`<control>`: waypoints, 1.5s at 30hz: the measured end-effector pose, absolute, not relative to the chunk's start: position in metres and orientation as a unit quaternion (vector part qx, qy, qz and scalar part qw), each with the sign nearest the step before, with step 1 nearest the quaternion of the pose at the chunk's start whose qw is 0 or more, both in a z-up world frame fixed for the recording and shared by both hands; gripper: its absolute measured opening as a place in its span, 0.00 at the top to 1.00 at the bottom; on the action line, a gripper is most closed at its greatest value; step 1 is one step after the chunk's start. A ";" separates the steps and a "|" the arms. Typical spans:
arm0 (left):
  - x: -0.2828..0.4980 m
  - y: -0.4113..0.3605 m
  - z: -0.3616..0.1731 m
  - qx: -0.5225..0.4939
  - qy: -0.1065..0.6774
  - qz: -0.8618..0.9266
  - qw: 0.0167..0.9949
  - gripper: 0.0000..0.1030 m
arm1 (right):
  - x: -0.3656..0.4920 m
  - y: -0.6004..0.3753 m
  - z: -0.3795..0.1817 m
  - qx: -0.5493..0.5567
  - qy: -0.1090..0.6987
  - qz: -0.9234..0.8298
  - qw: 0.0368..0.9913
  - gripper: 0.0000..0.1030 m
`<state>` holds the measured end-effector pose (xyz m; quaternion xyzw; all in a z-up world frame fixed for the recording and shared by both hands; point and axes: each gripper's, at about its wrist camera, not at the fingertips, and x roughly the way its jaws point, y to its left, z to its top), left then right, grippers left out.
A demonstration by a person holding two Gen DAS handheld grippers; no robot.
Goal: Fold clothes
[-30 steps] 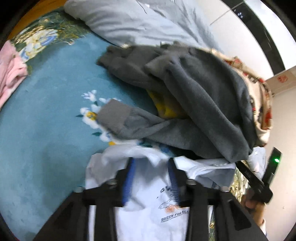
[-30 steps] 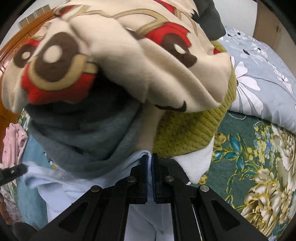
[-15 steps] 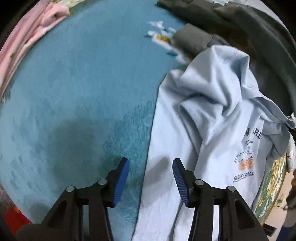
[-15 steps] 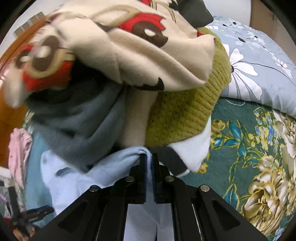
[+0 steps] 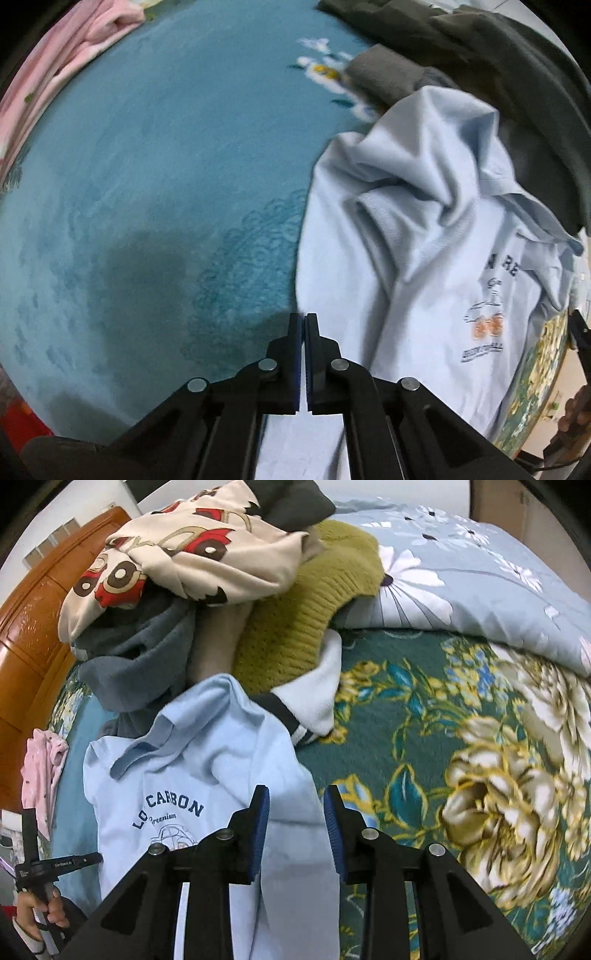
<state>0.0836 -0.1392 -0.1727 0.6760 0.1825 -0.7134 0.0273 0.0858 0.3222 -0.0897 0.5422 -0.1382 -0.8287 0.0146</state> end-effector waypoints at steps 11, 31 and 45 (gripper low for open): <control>0.072 -0.165 -0.132 0.633 0.199 -0.745 0.062 0.99 | 0.102 0.311 -0.089 0.548 -0.141 -0.824 0.016 0.70; 0.084 -0.237 -0.101 0.547 0.233 -0.781 0.191 0.94 | 0.205 0.337 -0.152 0.673 -0.147 -0.724 0.032 0.69; 0.148 -0.076 -0.139 0.603 0.182 -0.776 0.001 0.94 | 0.250 0.323 -0.163 0.705 -0.180 -0.685 0.016 0.90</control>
